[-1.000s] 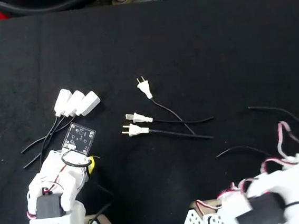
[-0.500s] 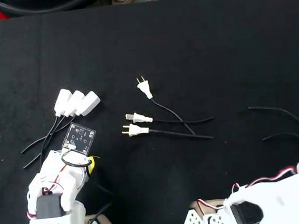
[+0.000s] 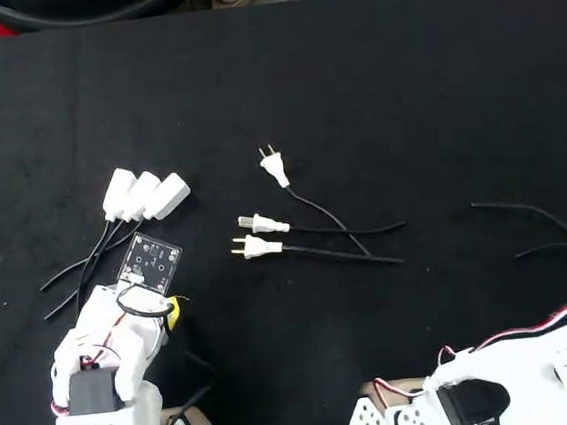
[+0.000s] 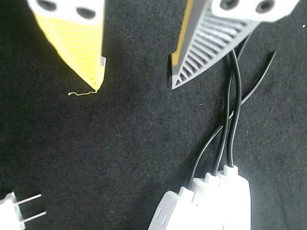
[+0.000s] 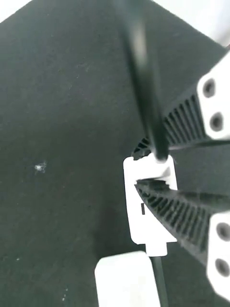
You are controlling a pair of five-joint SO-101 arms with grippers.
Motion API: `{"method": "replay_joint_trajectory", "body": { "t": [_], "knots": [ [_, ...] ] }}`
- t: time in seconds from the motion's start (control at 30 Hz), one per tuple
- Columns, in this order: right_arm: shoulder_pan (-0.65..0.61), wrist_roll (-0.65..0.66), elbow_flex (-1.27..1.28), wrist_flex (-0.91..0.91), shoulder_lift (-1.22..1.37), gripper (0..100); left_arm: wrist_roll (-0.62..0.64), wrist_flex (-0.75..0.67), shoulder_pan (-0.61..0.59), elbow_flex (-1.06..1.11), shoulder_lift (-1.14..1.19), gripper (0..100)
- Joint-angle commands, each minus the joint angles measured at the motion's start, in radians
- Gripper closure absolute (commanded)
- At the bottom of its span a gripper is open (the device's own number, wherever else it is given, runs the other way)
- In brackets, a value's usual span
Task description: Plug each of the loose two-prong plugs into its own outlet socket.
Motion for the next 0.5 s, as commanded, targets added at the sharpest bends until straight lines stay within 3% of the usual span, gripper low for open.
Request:
{"method": "replay_joint_trajectory", "body": {
  "t": [0.0, 0.2, 0.47],
  "knots": [
    [-0.080, -0.034, -0.028, 0.083, 0.021, 95.3, -0.009, -0.017, -0.008, -0.007, -0.006, 77],
    [-0.086, -0.109, -0.050, 0.184, -0.042, 76.3, -0.009, -0.017, -0.008, -0.005, -0.006, 77],
    [-0.081, -0.114, -0.050, 0.463, -0.259, 74.1, -0.009, -0.017, -0.008, -0.005, -0.006, 77]
  ]
}}
